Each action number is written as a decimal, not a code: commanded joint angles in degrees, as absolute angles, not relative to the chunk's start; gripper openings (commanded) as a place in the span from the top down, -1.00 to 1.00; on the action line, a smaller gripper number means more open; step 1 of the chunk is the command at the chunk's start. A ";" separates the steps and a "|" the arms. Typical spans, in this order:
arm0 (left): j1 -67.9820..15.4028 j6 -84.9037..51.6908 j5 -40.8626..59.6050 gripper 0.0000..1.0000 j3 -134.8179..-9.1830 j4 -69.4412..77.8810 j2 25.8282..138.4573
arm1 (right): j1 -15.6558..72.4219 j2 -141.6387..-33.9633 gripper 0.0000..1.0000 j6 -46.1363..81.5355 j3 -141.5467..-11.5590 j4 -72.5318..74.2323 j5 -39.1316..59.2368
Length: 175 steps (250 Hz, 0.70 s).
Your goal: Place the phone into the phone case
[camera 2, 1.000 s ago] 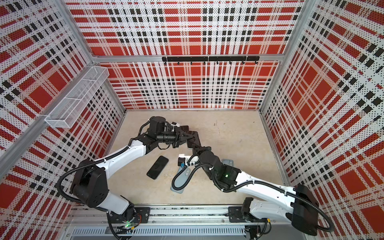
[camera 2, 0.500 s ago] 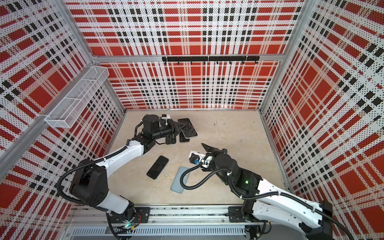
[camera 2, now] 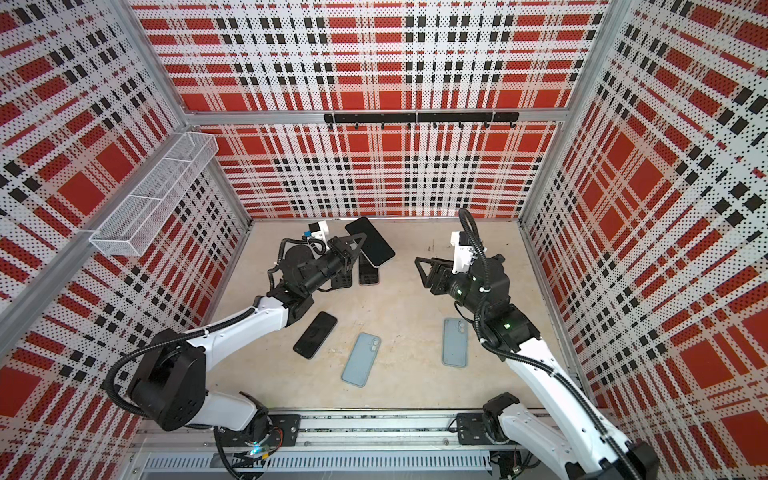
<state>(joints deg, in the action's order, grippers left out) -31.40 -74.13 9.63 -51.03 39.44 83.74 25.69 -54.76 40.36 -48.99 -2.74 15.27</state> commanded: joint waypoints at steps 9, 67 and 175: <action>-34.13 -76.21 2.06 1.00 -49.29 61.54 84.72 | 25.49 -58.25 -0.24 62.34 -46.20 21.54 23.00; -34.84 -76.90 3.29 1.00 -49.04 59.05 83.20 | 25.66 -64.38 -0.20 73.10 -40.45 40.77 19.89; -34.91 -76.62 4.80 1.00 -47.47 58.24 81.47 | 28.47 -78.49 0.02 80.68 -46.14 56.57 22.07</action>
<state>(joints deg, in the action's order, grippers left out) -34.81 -76.44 4.51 -48.03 53.84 83.13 27.49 -76.29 77.47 -43.11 48.01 20.84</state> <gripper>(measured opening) 0.117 0.501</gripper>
